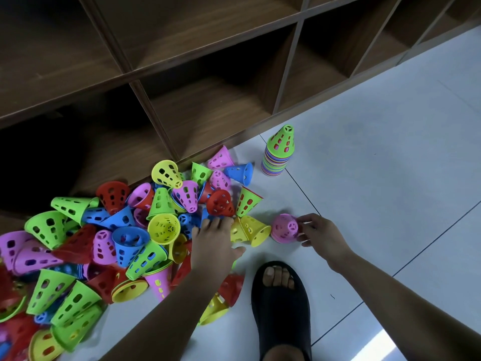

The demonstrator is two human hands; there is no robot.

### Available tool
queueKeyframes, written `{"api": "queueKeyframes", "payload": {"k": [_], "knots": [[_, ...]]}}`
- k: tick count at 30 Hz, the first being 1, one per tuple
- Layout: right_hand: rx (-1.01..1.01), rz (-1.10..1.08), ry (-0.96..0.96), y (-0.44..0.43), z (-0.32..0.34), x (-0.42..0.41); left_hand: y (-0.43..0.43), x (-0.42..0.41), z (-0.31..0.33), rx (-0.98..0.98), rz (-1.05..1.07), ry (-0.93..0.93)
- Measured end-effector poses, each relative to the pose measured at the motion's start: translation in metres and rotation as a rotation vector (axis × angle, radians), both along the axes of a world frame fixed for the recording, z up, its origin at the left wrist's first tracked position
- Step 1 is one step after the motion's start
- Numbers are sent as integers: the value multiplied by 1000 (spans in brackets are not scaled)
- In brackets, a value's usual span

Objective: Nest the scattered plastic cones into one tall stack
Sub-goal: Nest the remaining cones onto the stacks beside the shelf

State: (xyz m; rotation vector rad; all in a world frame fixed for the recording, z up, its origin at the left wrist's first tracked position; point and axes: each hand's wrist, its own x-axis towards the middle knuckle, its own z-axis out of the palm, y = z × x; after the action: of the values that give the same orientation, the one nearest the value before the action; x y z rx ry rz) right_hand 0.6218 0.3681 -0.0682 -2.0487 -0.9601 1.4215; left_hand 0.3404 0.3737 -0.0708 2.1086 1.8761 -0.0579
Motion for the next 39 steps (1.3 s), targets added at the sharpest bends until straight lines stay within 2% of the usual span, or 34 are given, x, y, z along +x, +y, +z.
{"api": "queueKeyframes", "payload": {"k": [4, 7, 13, 17, 18, 28, 35, 39], "knots": [[-21, -18, -33, -9, -4, -4, -3, 3, -2, -18, -14, 11], [-61, -30, -143, -21, -5, -14, -5, 7, -3, -1, -37, 33], [-93, 372, -356, -43, 11, -58, -1, 9, -4, 24, -57, 13], [-60, 233, -51, -36, 32, -85, -1, 4, -5, 25, -30, -41], [-50, 190, -26, -32, 32, -89, -2, 2, -5, 30, -25, -51], [17, 47, -35, -11, 4, -111, -6, -8, 22, 8, 118, -338], [169, -55, 197, -16, 43, -93, -4, -16, 45, 203, 279, -552], [187, -113, 193, -18, 46, -61, 0, -4, 52, 256, 280, -648]]}}
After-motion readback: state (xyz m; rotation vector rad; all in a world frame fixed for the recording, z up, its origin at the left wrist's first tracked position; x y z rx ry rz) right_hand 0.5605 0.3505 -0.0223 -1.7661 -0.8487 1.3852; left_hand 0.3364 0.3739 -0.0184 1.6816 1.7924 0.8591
